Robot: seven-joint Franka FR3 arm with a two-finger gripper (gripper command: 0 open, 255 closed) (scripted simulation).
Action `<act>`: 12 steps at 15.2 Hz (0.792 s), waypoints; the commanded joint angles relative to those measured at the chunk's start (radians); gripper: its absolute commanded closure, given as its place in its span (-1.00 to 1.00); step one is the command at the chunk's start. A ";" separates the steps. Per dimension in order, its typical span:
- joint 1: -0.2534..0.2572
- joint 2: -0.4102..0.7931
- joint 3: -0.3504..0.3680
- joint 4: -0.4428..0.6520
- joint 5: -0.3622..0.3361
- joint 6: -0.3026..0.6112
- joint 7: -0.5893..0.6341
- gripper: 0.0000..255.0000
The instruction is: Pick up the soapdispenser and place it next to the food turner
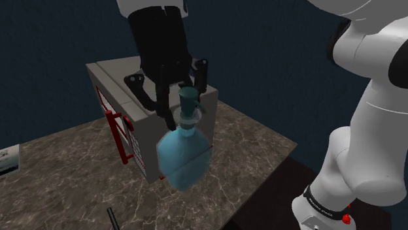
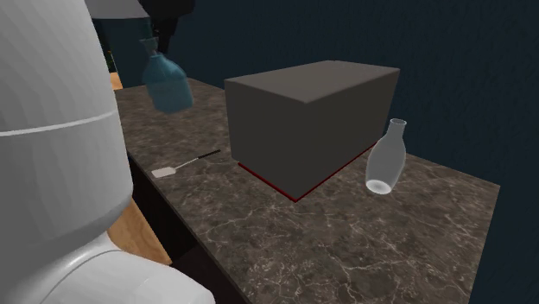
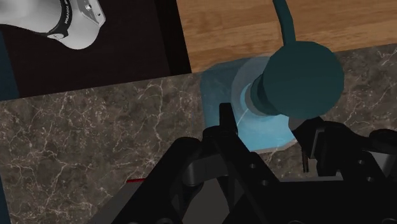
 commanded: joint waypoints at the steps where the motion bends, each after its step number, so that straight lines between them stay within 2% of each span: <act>1: 0.046 0.078 0.026 0.102 -0.016 -0.010 0.073 1.00; 4: 0.122 0.186 0.053 0.244 -0.047 -0.029 0.162 1.00; 5: 0.170 0.257 0.065 0.344 -0.070 -0.050 0.210 1.00; 12: 0.131 0.164 0.055 0.108 -0.045 0.089 0.154 1.00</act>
